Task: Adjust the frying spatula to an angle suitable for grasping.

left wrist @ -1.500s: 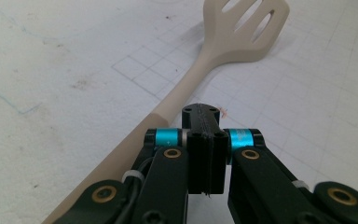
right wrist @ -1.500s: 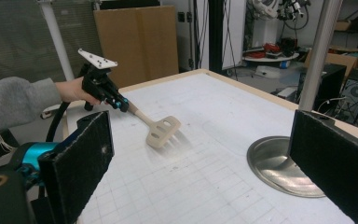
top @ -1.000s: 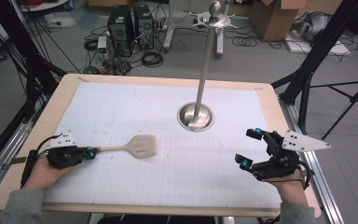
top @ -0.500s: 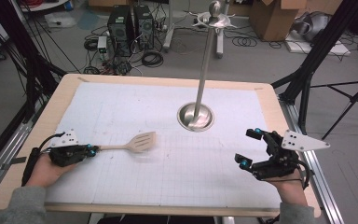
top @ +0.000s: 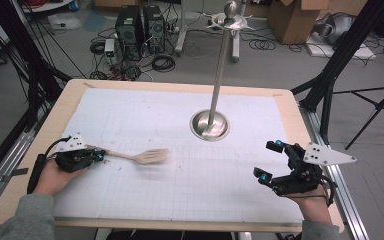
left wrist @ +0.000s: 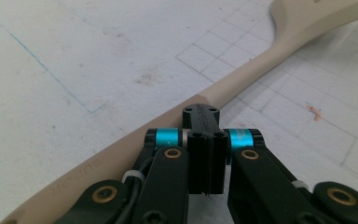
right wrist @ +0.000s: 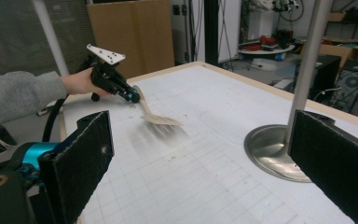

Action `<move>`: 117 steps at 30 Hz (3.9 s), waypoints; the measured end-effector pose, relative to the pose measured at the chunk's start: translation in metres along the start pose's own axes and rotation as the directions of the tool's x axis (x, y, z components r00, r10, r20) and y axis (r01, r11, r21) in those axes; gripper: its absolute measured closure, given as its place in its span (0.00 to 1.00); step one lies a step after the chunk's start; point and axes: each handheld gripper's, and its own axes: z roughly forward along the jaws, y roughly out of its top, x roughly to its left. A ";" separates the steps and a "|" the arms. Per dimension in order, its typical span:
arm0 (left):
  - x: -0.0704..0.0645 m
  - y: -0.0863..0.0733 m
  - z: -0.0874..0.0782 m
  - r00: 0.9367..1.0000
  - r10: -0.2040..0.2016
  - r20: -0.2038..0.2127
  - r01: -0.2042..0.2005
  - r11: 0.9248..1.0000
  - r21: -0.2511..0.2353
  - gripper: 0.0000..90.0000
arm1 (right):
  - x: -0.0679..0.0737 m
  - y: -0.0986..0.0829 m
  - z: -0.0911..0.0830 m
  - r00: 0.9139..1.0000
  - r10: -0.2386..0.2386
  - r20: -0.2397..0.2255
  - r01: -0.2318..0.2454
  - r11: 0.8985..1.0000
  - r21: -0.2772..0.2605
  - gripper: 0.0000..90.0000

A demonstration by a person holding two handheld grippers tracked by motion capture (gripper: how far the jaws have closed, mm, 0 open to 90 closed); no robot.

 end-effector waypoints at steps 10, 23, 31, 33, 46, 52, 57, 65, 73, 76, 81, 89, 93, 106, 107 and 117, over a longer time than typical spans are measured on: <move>0.006 0.005 0.005 0.996 -0.090 0.000 0.090 0.995 -0.038 0.99 | 0.004 -0.003 -0.007 1.000 0.002 0.023 -0.002 1.000 0.017 0.06; -0.015 0.040 0.022 0.990 -0.051 0.134 0.065 0.992 -0.106 0.99 | 0.003 -0.006 0.000 1.000 0.009 0.000 -0.009 1.000 0.021 0.06; -0.022 0.050 0.041 0.986 -0.012 0.166 0.020 0.998 -0.051 0.99 | 0.005 -0.006 -0.004 1.000 0.007 0.005 -0.007 1.000 0.017 0.06; -0.023 0.051 0.047 0.987 -0.008 0.162 0.014 0.999 -0.036 0.99 | 0.006 -0.006 -0.005 1.000 0.005 0.010 -0.006 1.000 0.019 0.06; -0.026 0.048 0.062 0.993 0.026 0.119 -0.029 0.999 0.023 0.99 | 0.010 -0.004 -0.016 1.000 0.000 0.016 0.000 1.000 -0.007 0.06; -0.039 0.050 0.061 0.996 0.070 0.052 -0.072 0.996 0.042 1.00 | 0.011 0.000 -0.010 1.000 -0.012 0.006 0.012 1.000 -0.022 0.06; -0.047 0.047 0.058 0.993 0.108 0.044 -0.110 0.994 0.030 1.00 | 0.011 0.002 -0.009 1.000 -0.018 0.005 0.018 1.000 -0.019 0.06; -0.049 0.043 0.052 0.992 0.102 0.075 -0.104 0.994 0.023 1.00 | 0.010 0.003 -0.009 1.000 -0.022 0.004 0.022 1.000 -0.021 0.06; -0.052 0.038 0.046 0.992 0.087 0.087 -0.088 0.996 0.006 1.00 | 0.008 0.002 -0.004 1.000 -0.017 -0.006 0.017 1.000 -0.009 0.06; -0.053 0.036 0.043 0.993 0.079 0.083 -0.080 0.997 0.001 1.00 | 0.007 0.002 -0.002 1.000 -0.025 -0.010 0.025 1.000 -0.007 0.06; -0.053 0.033 0.038 0.993 0.070 0.095 -0.069 0.998 -0.007 1.00 | 0.006 0.002 0.000 1.000 -0.021 -0.020 0.021 1.000 -0.004 0.06; -0.057 0.028 0.029 0.990 0.068 0.120 -0.069 0.998 -0.002 1.00 | 0.005 0.002 0.005 0.999 -0.019 -0.031 0.019 1.000 0.000 0.06; -0.061 0.025 0.022 0.988 0.078 0.133 -0.080 0.997 0.005 1.00 | 0.004 0.002 0.006 0.999 -0.026 -0.031 0.026 1.000 -0.004 0.06; -0.069 0.012 0.002 0.983 0.064 0.170 -0.065 0.998 0.001 1.00 | 0.003 0.004 0.008 0.999 -0.025 -0.040 0.025 1.000 -0.010 0.06; -0.071 0.010 -0.001 0.982 0.068 0.174 -0.069 0.998 0.004 1.00 | 0.003 0.004 0.009 0.999 -0.022 -0.044 0.021 1.000 -0.008 0.06; -0.065 0.012 -0.003 0.981 0.077 0.178 -0.074 0.997 -0.022 1.00 | 0.005 0.005 0.015 0.998 -0.032 -0.057 0.032 0.999 0.003 0.06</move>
